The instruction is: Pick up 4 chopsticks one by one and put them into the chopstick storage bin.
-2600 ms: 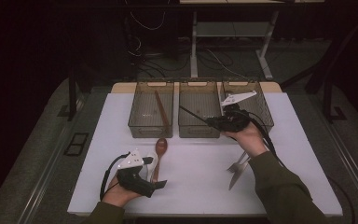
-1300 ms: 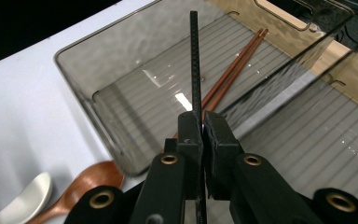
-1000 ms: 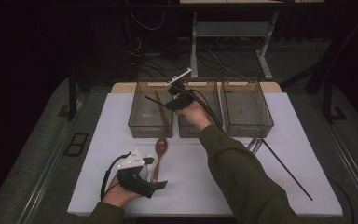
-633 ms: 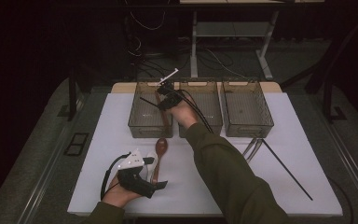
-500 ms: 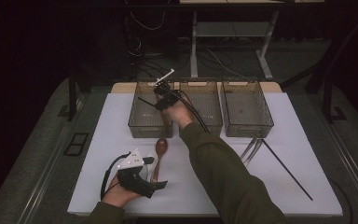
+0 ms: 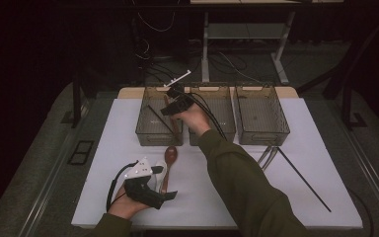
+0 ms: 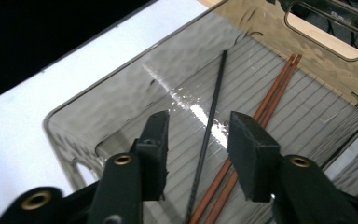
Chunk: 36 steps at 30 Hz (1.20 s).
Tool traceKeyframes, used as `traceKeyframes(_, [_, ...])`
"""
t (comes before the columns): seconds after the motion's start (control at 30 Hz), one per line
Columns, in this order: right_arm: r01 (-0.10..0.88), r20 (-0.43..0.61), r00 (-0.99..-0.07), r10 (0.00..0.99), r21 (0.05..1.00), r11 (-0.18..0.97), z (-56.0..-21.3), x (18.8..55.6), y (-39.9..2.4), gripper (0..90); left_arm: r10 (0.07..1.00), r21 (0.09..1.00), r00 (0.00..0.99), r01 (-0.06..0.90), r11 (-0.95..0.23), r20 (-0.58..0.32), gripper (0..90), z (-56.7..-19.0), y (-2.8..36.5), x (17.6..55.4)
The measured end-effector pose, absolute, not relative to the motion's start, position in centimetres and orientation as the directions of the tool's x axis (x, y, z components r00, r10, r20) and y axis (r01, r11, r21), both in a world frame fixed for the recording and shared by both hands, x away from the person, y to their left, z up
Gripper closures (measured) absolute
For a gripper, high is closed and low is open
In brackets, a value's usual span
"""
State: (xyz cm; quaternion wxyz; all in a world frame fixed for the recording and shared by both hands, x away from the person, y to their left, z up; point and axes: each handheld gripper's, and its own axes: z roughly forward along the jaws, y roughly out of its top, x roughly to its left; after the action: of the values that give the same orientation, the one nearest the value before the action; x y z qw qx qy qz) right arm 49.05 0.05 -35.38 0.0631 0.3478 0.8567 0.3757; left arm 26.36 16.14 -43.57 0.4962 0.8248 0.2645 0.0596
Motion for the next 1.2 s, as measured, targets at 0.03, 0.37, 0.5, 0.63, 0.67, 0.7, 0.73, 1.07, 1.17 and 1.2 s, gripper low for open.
traceKeyframes(0.03, [0.542, 0.151, -0.753, 0.641, 0.694, 0.474, -35.3, 48.9, -0.2, 55.3, 0.495, 0.850, 0.854, 0.376, -0.368, -0.163, 0.0, -43.6, 16.2, 26.3])
traceKeyframes(0.37, [0.516, 0.162, -0.775, 0.610, 0.719, 0.465, -34.0, 47.3, -2.9, 45.2, 0.498, 0.848, 0.851, 0.381, -0.368, -0.166, 0.0, -43.7, 16.1, 26.4])
traceKeyframes(0.5, [0.510, 0.158, -0.780, 0.605, 0.722, 0.469, -33.5, 46.4, -4.1, 41.3, 0.499, 0.845, 0.851, 0.382, -0.374, -0.163, 0.0, -43.7, 16.1, 26.4])
traceKeyframes(0.63, [0.502, 0.153, -0.787, 0.598, 0.722, 0.476, -33.1, 45.6, -5.2, 38.2, 0.502, 0.844, 0.849, 0.384, -0.374, -0.163, 0.0, -43.7, 16.1, 26.4])
traceKeyframes(0.67, [0.503, 0.162, -0.791, 0.590, 0.722, 0.475, -33.0, 45.3, -5.7, 39.4, 0.503, 0.842, 0.849, 0.385, -0.376, -0.164, 0.0, -43.7, 16.1, 26.4])
traceKeyframes(0.7, [0.500, 0.167, -0.797, 0.581, 0.721, 0.479, -32.9, 45.1, -6.0, 39.4, 0.503, 0.842, 0.849, 0.385, -0.378, -0.163, 0.0, -43.7, 16.2, 26.4])
traceKeyframes(0.73, [0.503, 0.169, -0.797, 0.580, 0.717, 0.482, -32.8, 44.9, -6.3, 39.5, 0.502, 0.843, 0.849, 0.384, -0.377, -0.162, 0.0, -43.7, 16.2, 26.4])
traceKeyframes(1.07, [0.479, 0.163, -0.818, 0.552, 0.724, 0.496, -32.7, 42.2, -9.7, 44.6, 0.506, 0.843, 0.846, 0.388, -0.373, -0.166, 0.0, -43.8, 16.1, 26.4])
traceKeyframes(1.17, [0.463, 0.133, -0.819, 0.559, 0.728, 0.506, -32.5, 41.0, -11.2, 46.0, 0.508, 0.842, 0.845, 0.391, -0.372, -0.169, 0.0, -43.8, 16.1, 26.4])
traceKeyframes(1.2, [0.459, 0.129, -0.820, 0.558, 0.732, 0.504, -32.5, 40.7, -11.7, 46.7, 0.508, 0.842, 0.845, 0.391, -0.373, -0.168, 0.0, -43.8, 16.2, 26.4])
